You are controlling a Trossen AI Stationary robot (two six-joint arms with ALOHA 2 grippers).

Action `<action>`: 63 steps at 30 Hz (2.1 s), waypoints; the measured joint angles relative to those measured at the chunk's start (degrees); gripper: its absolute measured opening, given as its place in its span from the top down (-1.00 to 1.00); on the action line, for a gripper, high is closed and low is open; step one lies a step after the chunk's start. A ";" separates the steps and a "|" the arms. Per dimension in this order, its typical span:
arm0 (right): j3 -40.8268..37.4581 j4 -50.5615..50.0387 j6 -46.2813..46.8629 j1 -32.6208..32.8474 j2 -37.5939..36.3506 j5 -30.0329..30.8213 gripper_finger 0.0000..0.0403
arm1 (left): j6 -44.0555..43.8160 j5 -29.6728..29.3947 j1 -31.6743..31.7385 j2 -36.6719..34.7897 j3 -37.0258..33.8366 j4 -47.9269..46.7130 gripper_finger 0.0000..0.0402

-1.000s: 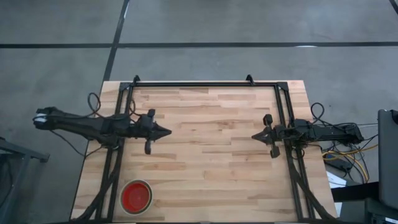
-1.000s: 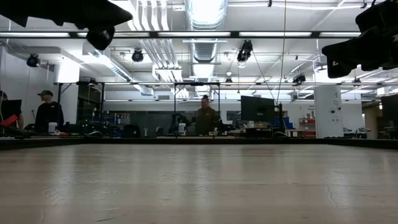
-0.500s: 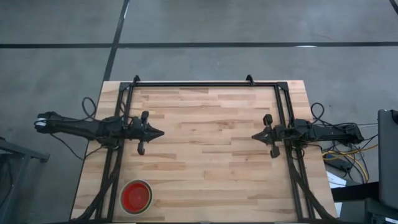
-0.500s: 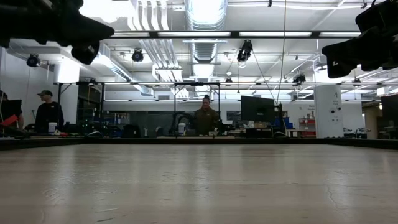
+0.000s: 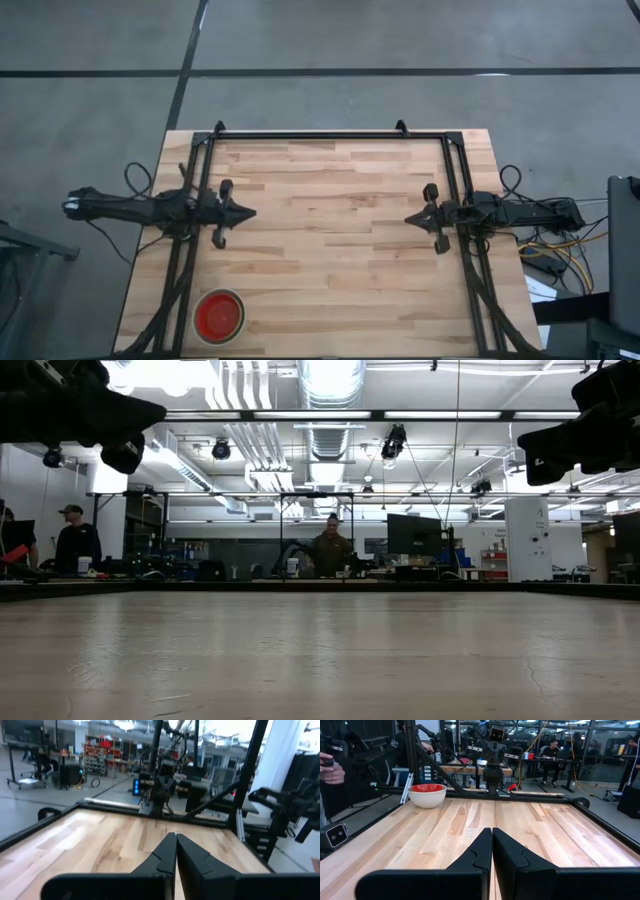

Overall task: Nest bowls inside each other
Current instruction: Return to Home Position

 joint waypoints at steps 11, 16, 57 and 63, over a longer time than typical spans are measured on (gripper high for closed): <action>0.02 -0.02 0.00 -0.01 0.01 -0.01 0.96 | -1.69 0.58 0.00 -3.73 -3.37 0.06 0.92; 0.00 -0.02 0.00 0.00 0.00 0.00 0.96 | -1.77 0.59 0.00 -4.22 -3.78 -0.93 0.92; 0.00 -0.02 0.00 0.01 0.00 -0.02 0.96 | -3.35 0.16 -0.02 -1.38 -5.68 -11.37 0.92; 0.00 -0.02 0.00 0.01 0.00 -0.02 0.96 | -3.42 0.14 -0.02 -1.38 -5.70 -11.29 0.92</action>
